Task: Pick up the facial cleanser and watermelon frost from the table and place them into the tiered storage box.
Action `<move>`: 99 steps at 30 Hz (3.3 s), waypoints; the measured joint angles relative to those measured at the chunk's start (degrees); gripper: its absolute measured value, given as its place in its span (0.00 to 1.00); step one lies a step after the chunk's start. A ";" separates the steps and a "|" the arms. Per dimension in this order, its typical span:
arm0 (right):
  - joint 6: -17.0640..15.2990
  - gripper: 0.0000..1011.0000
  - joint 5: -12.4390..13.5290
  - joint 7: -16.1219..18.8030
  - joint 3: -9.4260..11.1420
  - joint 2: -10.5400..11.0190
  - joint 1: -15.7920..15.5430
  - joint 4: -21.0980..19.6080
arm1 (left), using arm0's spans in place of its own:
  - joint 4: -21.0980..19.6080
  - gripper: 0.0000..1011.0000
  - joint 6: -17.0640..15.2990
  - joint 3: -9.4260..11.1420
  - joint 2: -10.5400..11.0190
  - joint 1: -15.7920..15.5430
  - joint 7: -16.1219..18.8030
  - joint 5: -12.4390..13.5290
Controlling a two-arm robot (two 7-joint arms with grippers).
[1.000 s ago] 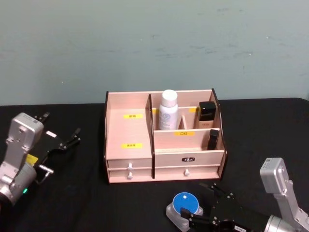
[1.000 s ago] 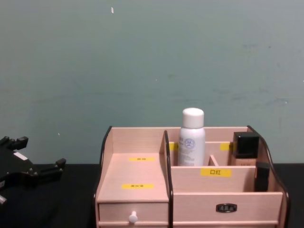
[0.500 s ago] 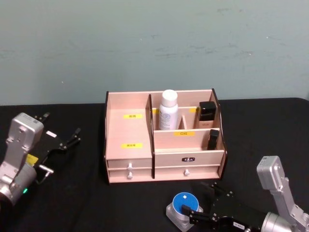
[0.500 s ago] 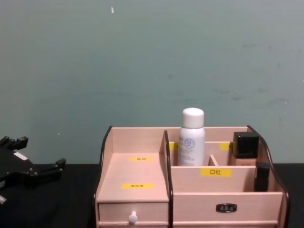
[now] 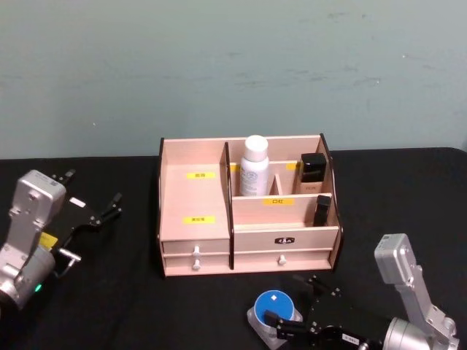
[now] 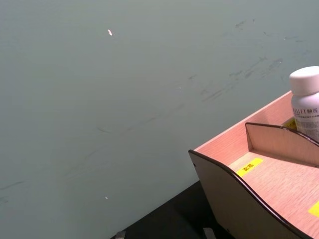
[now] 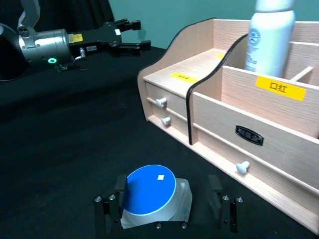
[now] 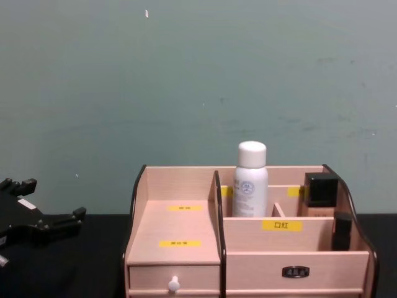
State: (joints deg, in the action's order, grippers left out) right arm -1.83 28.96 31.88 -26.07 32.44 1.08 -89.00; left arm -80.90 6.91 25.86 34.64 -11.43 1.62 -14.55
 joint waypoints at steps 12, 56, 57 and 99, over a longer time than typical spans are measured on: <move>-0.68 0.99 -1.18 -0.01 -1.15 -0.04 0.66 -0.84 | 0.00 1.00 0.00 0.00 0.00 0.00 0.00 0.00; -0.60 0.99 -0.73 -0.35 -0.92 -0.49 -0.07 -0.12 | 0.00 1.00 0.00 0.00 0.00 0.00 0.00 0.00; -0.62 0.99 -0.72 -0.31 -0.95 -0.53 0.00 -0.06 | 0.00 1.00 0.00 0.00 0.00 0.00 0.00 0.00; -1.32 0.92 -0.62 -0.46 -1.82 -1.62 1.23 2.61 | 0.00 1.00 0.00 0.00 0.00 0.00 0.00 0.00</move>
State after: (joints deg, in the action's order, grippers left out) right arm -3.15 28.34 31.43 -27.89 30.82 2.31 -86.39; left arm -80.90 6.91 25.86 34.65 -11.44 1.62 -14.55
